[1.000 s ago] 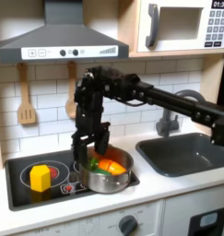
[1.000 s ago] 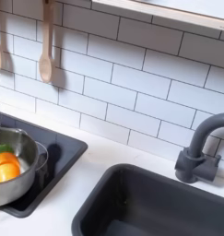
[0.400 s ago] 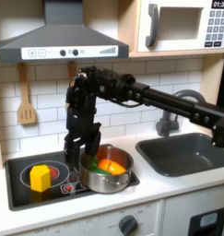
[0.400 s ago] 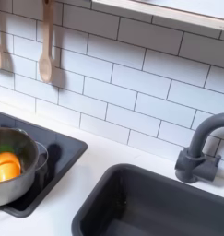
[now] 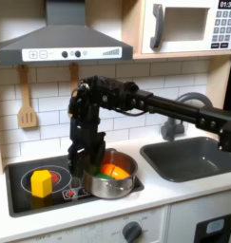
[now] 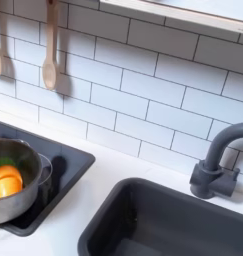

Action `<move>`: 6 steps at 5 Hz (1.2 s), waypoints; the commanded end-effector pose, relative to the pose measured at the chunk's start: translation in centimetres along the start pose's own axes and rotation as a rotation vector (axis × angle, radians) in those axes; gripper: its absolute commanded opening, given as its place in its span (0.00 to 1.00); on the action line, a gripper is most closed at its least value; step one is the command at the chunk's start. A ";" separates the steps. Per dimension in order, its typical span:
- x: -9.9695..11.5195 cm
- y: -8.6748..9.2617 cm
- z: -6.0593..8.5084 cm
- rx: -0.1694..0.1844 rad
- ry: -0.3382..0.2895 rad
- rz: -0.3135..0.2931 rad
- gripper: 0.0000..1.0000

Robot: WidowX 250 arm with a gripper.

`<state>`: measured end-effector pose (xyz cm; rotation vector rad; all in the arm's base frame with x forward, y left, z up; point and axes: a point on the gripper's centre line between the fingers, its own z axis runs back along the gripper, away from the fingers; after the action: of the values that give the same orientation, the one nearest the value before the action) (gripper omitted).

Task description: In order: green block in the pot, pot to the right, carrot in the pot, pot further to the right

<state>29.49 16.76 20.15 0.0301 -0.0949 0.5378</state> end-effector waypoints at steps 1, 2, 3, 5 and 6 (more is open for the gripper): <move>0.0 -0.4 -1.0 -0.029 0.008 0.019 1.00; -0.3 -0.5 -1.4 -0.031 0.016 0.017 1.00; -0.5 -0.9 -1.9 -0.040 0.022 0.015 1.00; -0.9 -2.0 -3.8 -0.057 0.065 0.010 1.00; -0.9 -2.4 -4.3 -0.067 0.075 0.012 1.00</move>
<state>30.30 14.61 16.08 -0.0541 -0.0493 0.5568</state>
